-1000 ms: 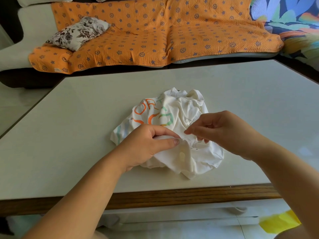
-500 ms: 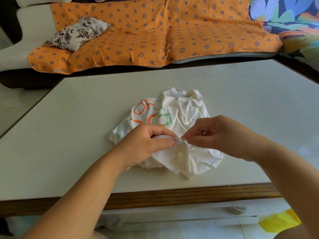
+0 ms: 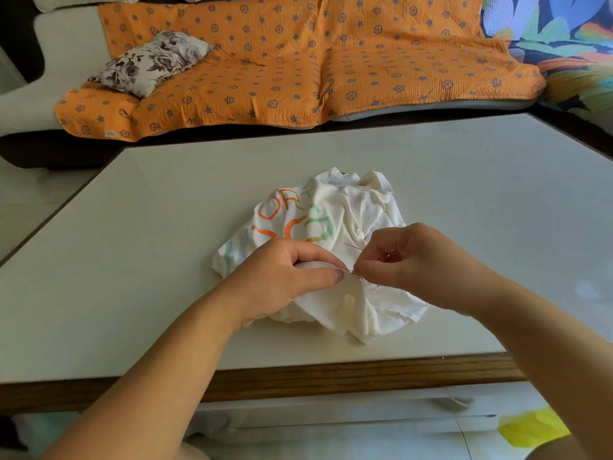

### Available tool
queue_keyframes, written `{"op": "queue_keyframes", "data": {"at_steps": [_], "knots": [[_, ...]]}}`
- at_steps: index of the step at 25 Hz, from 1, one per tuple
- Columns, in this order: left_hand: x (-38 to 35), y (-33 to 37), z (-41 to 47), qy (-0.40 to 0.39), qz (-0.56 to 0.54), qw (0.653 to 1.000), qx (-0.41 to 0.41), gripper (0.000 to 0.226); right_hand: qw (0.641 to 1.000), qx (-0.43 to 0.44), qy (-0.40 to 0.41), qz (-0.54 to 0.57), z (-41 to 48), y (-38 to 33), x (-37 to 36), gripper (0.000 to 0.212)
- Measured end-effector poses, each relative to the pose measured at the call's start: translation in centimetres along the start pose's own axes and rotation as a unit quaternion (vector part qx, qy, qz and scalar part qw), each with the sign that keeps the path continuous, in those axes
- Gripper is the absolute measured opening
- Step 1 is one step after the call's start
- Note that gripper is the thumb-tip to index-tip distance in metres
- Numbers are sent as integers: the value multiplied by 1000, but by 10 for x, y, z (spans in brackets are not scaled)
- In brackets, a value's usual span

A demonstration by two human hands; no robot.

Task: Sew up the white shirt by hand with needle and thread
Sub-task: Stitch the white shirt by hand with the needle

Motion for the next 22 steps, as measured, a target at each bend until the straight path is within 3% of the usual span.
{"op": "queue_keyframes", "data": {"at_steps": [4,7,15,17,19,22], "knots": [[-1,0,0,-3,5,1000,4,11,999,-1,32,4,0,0,2,8],[0,0,0,-9,5,1000,6,12,995,5,100,-26,1,1,10,6],[0,-1,-1,-18,9,1000,5,16,945,-51,284,-153,5,22,46,20],[0,-1,-1,-18,6,1000,7,14,948,-86,252,-175,8,32,48,25],[0,0,-2,-17,3,1000,8,15,956,-119,158,-218,11,40,42,30],[0,0,-1,-20,6,1000,5,15,961,-87,112,-238,11,30,35,31]]}}
Point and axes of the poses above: each hand's wrist, its own z-axis towards the middle knuckle, its own x-axis out of the back of the hand, y = z × x, the point moved 3 cm from there along z, towards the middle knuckle, and after that the axes turned 15 degrees about x, right-handed, at the moved point
